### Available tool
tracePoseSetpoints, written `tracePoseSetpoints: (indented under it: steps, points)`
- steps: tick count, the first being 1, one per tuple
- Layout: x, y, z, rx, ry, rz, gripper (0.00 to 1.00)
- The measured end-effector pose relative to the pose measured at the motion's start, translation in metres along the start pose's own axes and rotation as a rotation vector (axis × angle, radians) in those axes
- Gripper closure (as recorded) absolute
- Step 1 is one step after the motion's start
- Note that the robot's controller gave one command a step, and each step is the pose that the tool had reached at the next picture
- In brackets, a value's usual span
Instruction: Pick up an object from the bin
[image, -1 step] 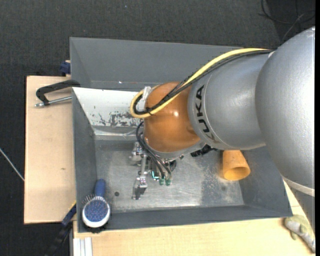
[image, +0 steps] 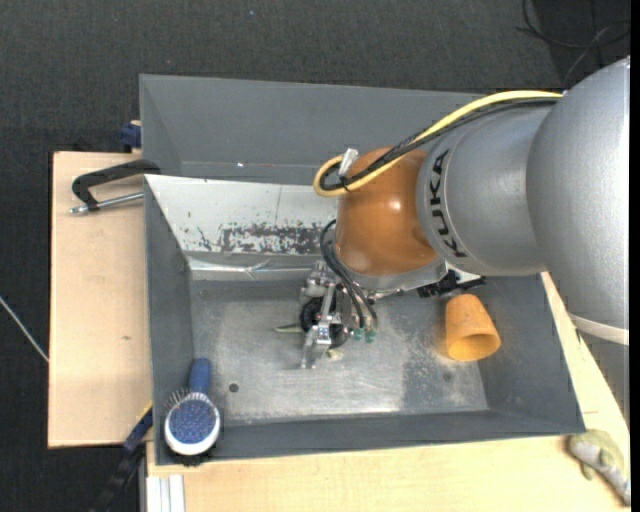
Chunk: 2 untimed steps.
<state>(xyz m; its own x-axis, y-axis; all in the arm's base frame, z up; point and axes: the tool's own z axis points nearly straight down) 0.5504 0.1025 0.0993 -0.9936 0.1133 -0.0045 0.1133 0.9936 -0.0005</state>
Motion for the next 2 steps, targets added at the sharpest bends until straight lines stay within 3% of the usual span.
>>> tracePoseSetpoints:
  steps: [1,2]
  points:
    - [-0.0003,-0.0463,0.026,-0.008,-0.005,-0.026,0.0]
    - [-0.0013,-0.0438,0.0243,-0.009,-0.01,-0.028,1.0]
